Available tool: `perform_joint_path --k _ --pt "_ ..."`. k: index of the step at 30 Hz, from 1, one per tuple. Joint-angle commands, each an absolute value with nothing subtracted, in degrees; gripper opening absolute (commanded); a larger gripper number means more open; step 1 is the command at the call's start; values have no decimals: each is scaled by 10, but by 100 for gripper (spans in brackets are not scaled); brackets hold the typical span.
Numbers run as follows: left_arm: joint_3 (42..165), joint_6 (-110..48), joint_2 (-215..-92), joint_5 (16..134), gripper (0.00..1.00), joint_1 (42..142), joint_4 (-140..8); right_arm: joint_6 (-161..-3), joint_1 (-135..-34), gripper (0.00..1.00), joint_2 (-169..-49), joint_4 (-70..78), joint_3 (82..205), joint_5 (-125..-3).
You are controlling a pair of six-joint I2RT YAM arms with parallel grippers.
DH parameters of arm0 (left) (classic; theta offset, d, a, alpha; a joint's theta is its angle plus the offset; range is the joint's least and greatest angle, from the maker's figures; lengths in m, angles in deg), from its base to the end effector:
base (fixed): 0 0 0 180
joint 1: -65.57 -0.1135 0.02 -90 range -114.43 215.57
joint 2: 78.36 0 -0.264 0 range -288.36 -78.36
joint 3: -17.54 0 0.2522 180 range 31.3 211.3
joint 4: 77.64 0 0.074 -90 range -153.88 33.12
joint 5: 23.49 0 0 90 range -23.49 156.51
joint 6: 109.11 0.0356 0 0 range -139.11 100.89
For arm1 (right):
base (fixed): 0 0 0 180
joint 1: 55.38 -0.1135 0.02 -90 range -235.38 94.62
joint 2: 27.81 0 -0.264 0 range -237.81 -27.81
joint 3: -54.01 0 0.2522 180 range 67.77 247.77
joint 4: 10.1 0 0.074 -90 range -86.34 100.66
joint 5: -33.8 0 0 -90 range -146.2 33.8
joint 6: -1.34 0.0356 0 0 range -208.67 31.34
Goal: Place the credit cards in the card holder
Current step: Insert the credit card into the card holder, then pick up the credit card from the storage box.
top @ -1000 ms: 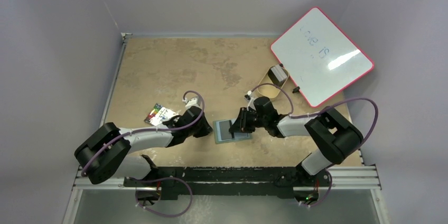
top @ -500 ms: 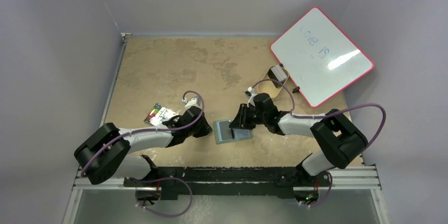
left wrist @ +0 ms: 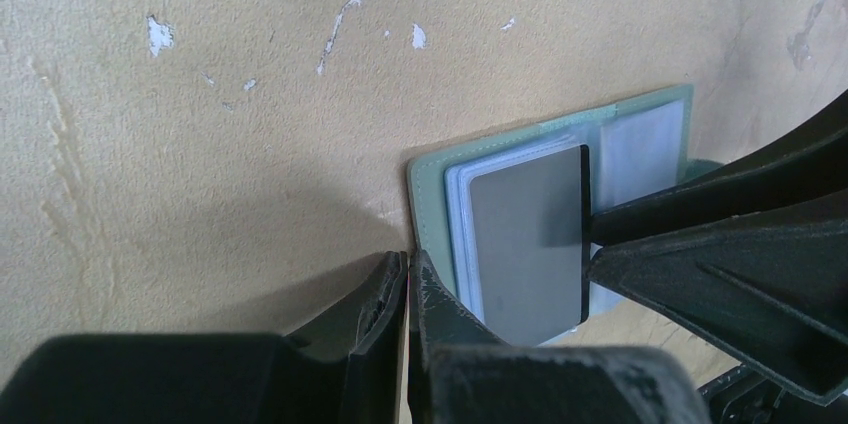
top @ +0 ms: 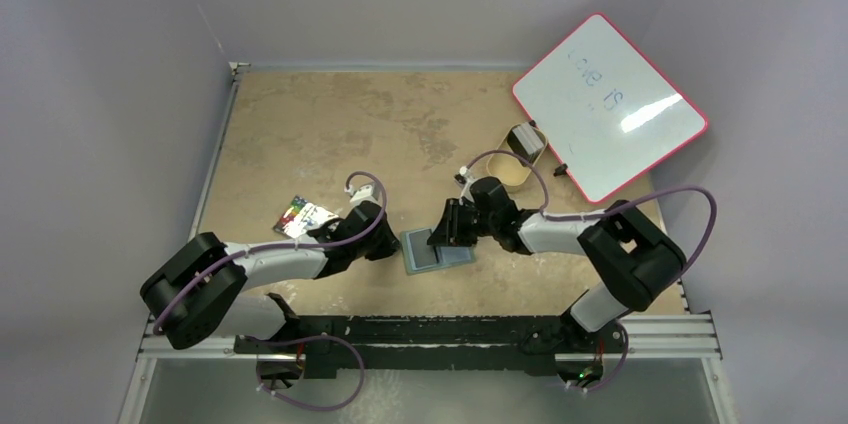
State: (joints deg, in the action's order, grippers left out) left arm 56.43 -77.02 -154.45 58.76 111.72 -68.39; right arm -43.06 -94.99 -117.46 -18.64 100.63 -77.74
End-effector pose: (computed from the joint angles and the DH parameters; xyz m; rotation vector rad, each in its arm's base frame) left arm 0.1647 -0.1645 0.1381 -0.3218 2.4678 -0.6798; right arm 0.2159 0.1956 0.1447 -0.1144 2.4076 1.1901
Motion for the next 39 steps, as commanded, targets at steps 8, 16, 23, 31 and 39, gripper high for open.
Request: perform_joint_path --k 8,16,23,31,39 --pt "617 -744 -1521 553 9 1116 -634 -424 -960 32 -1175 -188 1027 -796" --pt "648 -724 -1447 509 37 1116 -561 -563 -951 39 -1101 -32 1127 -711" --pt "684 -690 -1355 502 61 1116 -506 -710 -912 46 -1088 149 1281 -507" --pt "767 -600 -1326 492 69 1116 -391 -826 -851 51 -1141 180 1390 -296" --pt "828 -571 -1298 499 72 1116 -330 -921 -812 53 -1250 160 1443 -181"
